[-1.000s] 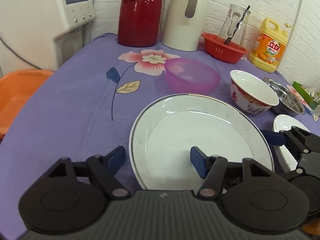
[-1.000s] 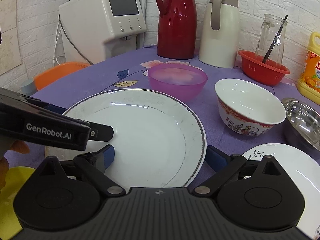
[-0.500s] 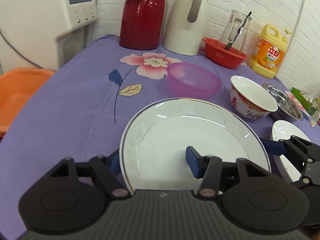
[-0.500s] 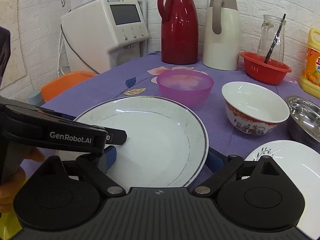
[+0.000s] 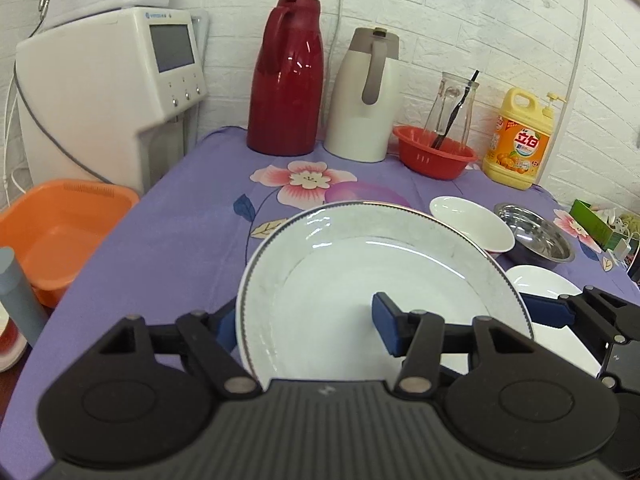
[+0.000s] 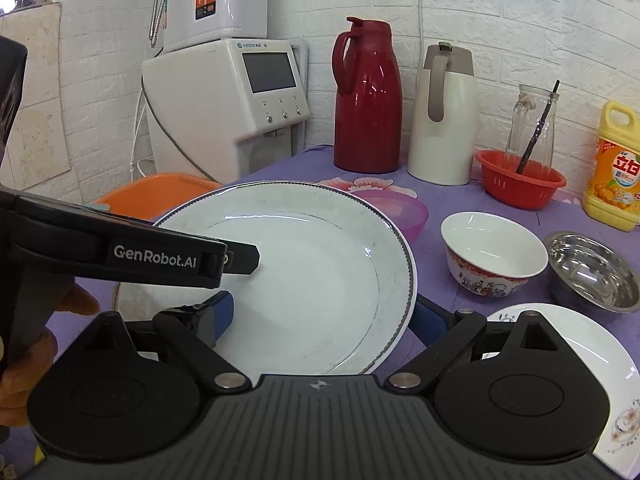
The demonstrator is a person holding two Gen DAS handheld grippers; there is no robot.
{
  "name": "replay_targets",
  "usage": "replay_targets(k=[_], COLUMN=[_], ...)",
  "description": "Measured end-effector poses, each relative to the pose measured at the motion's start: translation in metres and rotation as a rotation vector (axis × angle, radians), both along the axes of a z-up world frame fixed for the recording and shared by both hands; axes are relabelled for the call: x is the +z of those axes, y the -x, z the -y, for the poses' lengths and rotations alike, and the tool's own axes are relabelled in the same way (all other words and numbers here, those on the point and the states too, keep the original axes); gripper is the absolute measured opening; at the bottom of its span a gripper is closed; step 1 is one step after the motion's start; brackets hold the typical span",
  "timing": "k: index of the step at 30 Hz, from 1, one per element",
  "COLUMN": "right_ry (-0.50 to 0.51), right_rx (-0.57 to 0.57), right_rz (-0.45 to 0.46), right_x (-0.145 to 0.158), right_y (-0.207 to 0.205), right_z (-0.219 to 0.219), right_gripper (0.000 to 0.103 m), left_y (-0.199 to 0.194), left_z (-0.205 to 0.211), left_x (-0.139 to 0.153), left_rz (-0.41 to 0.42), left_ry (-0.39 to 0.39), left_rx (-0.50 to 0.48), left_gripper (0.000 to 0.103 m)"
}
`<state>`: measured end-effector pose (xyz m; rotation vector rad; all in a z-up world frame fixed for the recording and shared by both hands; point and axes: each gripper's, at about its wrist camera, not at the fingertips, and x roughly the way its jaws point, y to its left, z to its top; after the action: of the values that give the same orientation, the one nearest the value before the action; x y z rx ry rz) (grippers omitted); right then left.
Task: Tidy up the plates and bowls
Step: 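Lift the plain white plate with the left gripper and lower it onto the yellow plate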
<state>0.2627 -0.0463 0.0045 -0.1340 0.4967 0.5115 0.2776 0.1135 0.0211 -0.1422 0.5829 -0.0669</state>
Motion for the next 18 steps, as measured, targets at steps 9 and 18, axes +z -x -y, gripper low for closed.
replay_targets(k=[9,18], right_ry=[0.008,-0.016], right_rx=[-0.014,-0.012], right_rz=[0.004,-0.053], right_x=[-0.002,-0.019], right_y=[0.079,0.113], right_z=[0.01,0.011], right_gripper=[0.103,0.103], left_y=[0.077,0.117], left_z=[0.011,0.01], left_x=[-0.014,-0.031], left_rz=[-0.045,-0.082], left_ry=[0.033,0.025], left_rx=[-0.019,-0.015], left_gripper=[0.056,0.058])
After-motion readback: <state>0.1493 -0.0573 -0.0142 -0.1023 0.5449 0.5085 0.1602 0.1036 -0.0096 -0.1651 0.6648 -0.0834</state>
